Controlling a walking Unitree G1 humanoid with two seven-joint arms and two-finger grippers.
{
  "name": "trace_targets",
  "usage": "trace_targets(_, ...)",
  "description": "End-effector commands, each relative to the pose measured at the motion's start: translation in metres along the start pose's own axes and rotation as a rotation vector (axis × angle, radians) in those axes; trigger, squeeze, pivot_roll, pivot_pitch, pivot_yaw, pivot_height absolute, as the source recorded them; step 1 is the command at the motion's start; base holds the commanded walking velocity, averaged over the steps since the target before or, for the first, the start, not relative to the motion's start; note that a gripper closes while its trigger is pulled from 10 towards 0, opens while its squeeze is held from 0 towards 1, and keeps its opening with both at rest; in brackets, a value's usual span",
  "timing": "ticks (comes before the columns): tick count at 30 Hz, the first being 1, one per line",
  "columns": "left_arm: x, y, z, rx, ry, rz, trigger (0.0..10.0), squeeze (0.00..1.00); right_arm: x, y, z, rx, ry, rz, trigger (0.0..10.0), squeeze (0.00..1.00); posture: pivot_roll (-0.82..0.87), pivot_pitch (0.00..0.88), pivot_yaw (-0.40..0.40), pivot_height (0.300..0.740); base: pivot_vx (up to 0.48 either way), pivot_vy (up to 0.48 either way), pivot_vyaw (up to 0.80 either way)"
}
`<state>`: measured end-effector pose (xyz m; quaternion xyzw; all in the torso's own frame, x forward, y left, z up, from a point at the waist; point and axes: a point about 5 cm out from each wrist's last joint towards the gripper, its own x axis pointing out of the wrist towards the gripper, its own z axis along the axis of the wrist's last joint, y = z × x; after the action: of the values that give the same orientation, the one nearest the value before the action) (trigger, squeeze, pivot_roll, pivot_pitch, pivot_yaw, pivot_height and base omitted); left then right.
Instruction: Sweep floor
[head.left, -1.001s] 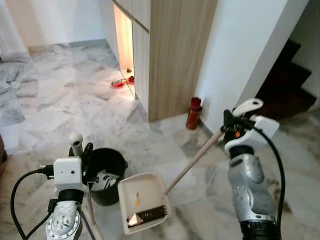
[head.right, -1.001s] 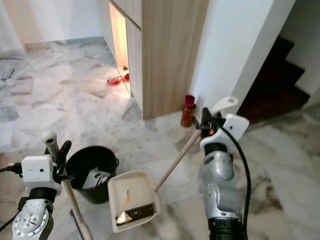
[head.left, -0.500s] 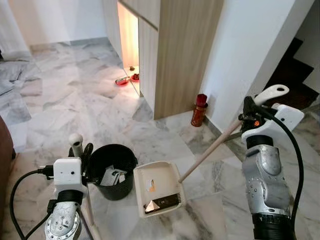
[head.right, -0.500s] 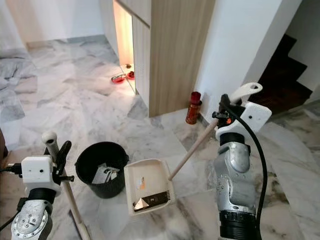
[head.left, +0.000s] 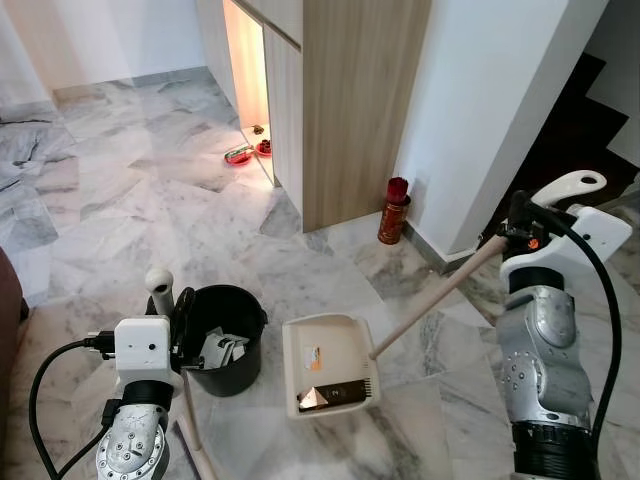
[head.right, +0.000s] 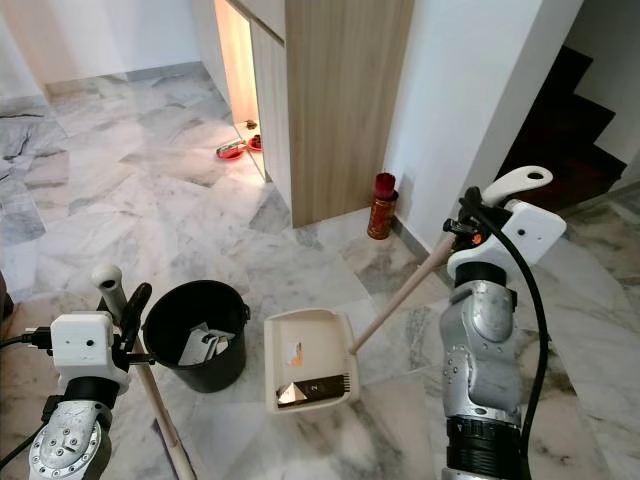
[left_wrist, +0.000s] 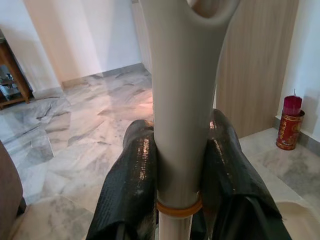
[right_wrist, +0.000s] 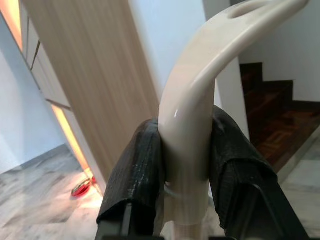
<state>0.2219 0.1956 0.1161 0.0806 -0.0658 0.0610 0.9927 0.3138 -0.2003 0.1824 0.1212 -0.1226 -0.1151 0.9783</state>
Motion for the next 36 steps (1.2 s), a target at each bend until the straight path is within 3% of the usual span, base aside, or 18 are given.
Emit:
trace_targets(1,0.001,0.001,0.006,0.006,-0.038,-0.001,10.0,0.00,-0.003,0.016,0.013,0.017,-0.056,0.080,10.0,0.00,0.03,0.040,-0.021,0.740,0.000,0.000,0.00)
trace_targets(9,0.003,-0.001,0.011,0.036,-0.068,-0.016,10.0,0.00,-0.003,0.031,0.008,-0.060,-0.052,0.178,10.0,0.00,0.03,0.042,-0.022,0.740,0.000,0.000,0.00)
trace_targets(24,0.003,-0.007,0.011,0.045,-0.076,-0.053,10.0,0.00,-0.003,0.054,0.018,-0.044,-0.094,0.256,10.0,0.00,0.03,0.039,-0.019,0.740,0.000,0.000,0.00)
trace_targets(36,0.003,-0.007,0.011,0.040,-0.072,-0.053,10.0,0.00,-0.004,0.060,0.021,-0.035,-0.104,0.277,10.0,0.00,0.03,0.040,-0.018,0.740,0.000,0.404,0.00)
